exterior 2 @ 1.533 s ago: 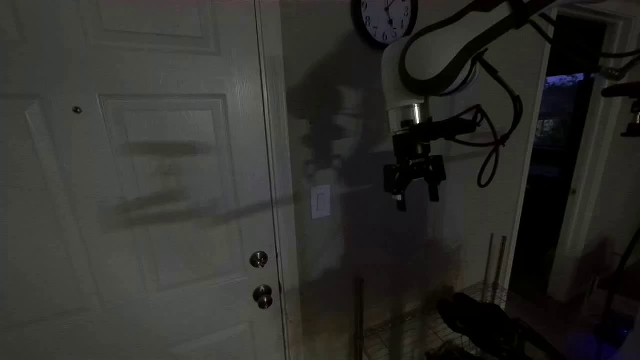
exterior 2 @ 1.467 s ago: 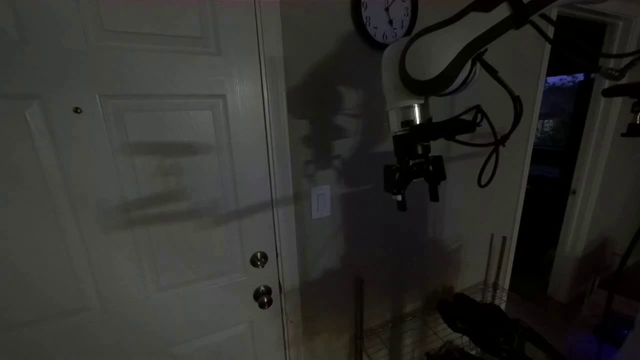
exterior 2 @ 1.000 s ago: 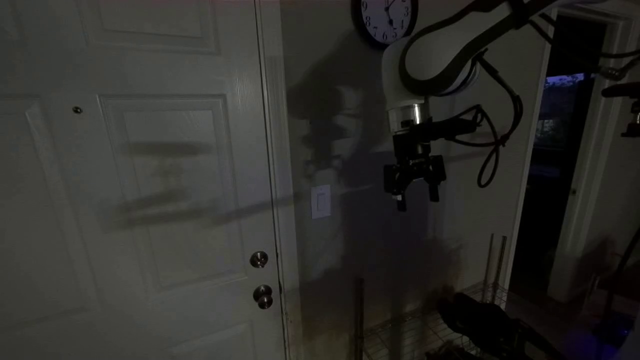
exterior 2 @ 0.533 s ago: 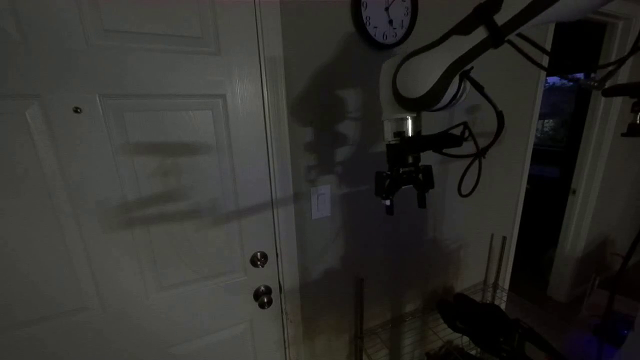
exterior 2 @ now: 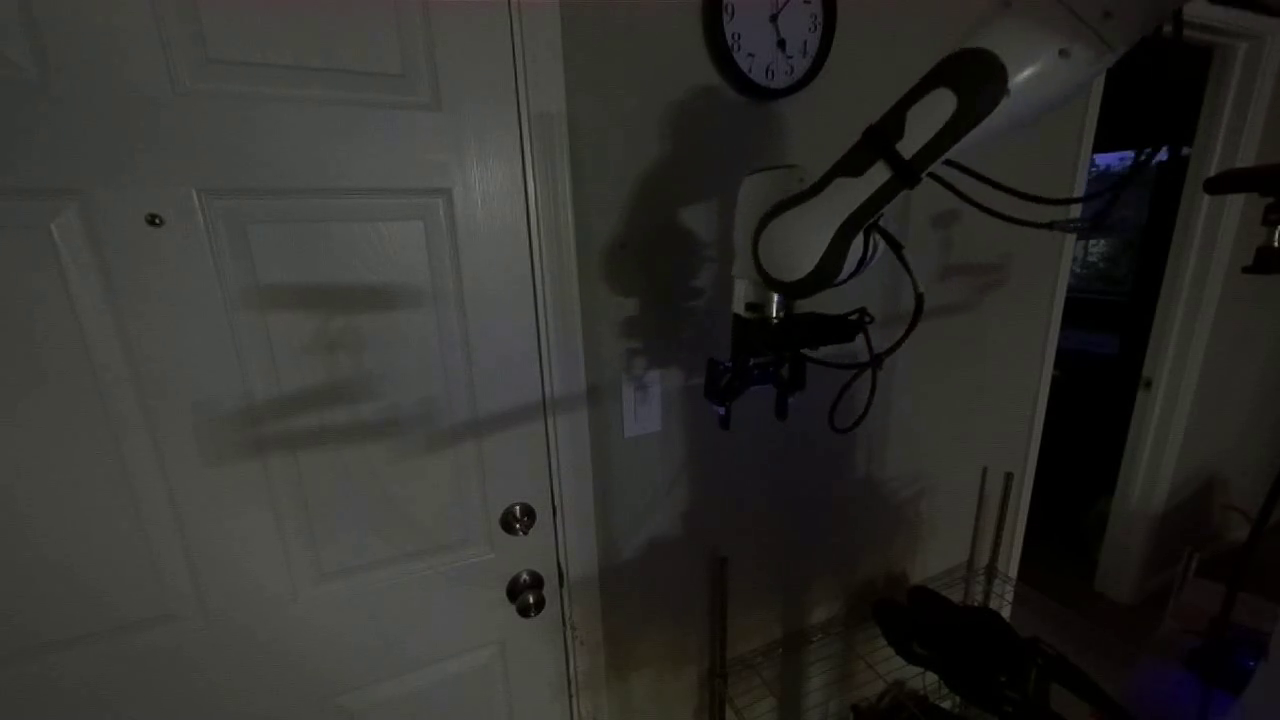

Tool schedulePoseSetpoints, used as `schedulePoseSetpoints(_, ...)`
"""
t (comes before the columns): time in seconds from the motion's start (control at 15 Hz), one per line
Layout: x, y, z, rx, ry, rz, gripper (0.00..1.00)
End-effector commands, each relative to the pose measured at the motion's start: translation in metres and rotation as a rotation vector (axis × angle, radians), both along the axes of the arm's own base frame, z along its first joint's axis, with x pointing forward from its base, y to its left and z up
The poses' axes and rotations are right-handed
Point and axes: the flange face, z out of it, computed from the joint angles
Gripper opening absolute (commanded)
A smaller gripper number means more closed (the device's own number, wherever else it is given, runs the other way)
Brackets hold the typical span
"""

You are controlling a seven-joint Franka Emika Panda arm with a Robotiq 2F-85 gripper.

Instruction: Turn on the lights switch on the wall

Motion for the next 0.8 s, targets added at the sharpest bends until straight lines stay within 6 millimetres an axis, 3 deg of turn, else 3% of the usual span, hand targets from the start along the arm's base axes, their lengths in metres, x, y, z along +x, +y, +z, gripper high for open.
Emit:
schedulePoseSetpoints(0.0, 0.029, 0.002, -0.013, -0.063, -0.110, -0.020, 1.00)
schedulePoseSetpoints(0.33, 0.055, 0.013, -0.022, -0.125, -0.221, -0.050, 1.00)
schedulePoseSetpoints(0.67, 0.076, 0.039, -0.022, -0.157, -0.345, -0.094, 1.00)
schedulePoseSetpoints(0.73, 0.068, 0.032, -0.018, -0.151, -0.299, -0.072, 1.00)
